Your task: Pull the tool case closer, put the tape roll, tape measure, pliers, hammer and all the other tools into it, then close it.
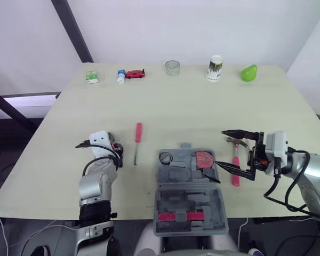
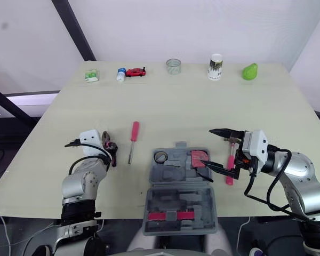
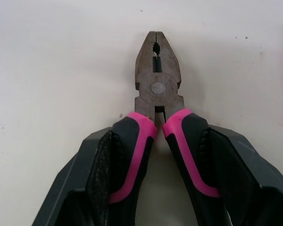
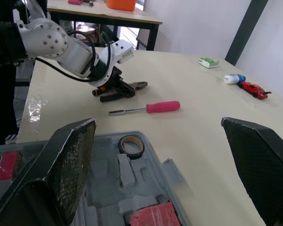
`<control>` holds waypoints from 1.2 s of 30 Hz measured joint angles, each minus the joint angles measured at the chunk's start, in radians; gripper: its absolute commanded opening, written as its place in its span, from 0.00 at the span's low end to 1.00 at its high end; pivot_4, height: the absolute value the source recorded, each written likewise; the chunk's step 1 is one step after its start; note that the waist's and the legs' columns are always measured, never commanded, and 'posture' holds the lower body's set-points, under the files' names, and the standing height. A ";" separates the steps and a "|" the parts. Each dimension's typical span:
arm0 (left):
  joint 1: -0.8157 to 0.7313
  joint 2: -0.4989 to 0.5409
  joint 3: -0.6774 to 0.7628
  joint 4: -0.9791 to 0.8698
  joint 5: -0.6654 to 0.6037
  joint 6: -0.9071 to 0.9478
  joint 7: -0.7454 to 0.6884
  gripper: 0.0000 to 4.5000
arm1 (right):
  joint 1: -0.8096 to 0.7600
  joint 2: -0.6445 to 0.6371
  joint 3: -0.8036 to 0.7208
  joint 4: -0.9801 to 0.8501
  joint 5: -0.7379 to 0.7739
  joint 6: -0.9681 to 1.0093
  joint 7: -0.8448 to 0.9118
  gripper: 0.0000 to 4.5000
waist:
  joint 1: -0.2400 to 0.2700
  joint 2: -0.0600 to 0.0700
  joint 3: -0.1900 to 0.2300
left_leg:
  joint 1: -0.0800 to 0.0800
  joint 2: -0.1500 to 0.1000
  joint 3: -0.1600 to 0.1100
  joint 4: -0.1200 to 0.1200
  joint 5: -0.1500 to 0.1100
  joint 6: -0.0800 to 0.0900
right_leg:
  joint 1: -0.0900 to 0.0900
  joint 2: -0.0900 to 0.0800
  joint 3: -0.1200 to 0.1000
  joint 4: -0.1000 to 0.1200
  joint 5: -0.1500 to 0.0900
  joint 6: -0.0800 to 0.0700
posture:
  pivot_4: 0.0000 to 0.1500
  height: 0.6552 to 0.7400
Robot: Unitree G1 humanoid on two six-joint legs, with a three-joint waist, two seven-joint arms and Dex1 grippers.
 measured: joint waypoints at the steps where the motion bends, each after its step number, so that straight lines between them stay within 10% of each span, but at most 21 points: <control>1: 0.000 -0.001 0.000 0.000 0.001 0.000 0.002 0.56 | -0.001 0.000 0.000 0.000 0.000 0.000 0.000 1.00 | 0.000 0.000 0.000 | 0.000 0.000 0.000 0.000 0.000 0.000 | 0.000 0.000 0.000 0.000 0.000 0.000 | 1.00 1.00; 17: 0.055 0.215 -0.003 -0.053 -0.062 0.049 -0.274 0.56 | -0.032 0.018 0.020 0.003 -0.003 0.003 0.000 1.00 | 0.000 -0.002 0.002 | -0.001 0.000 -0.001 0.000 0.001 -0.002 | -0.001 -0.001 -0.001 -0.001 0.000 0.000 | 1.00 1.00; 26: -0.041 0.588 -0.242 -0.073 -0.058 -0.130 -0.801 0.56 | -0.136 0.035 0.085 0.020 -0.029 0.120 -0.064 1.00 | 0.003 -0.005 0.006 | -0.004 -0.001 -0.003 0.000 0.003 -0.005 | -0.002 -0.007 -0.004 -0.002 0.000 -0.001 | 1.00 1.00; 36: -0.321 0.627 -0.552 -0.077 -0.045 -0.257 -1.247 0.56 | -0.273 0.006 0.208 0.048 -0.169 0.270 -0.123 1.00 | -0.001 -0.004 0.007 | -0.020 -0.004 -0.002 0.007 0.003 -0.005 | -0.016 0.004 -0.002 0.002 0.000 0.000 | 1.00 1.00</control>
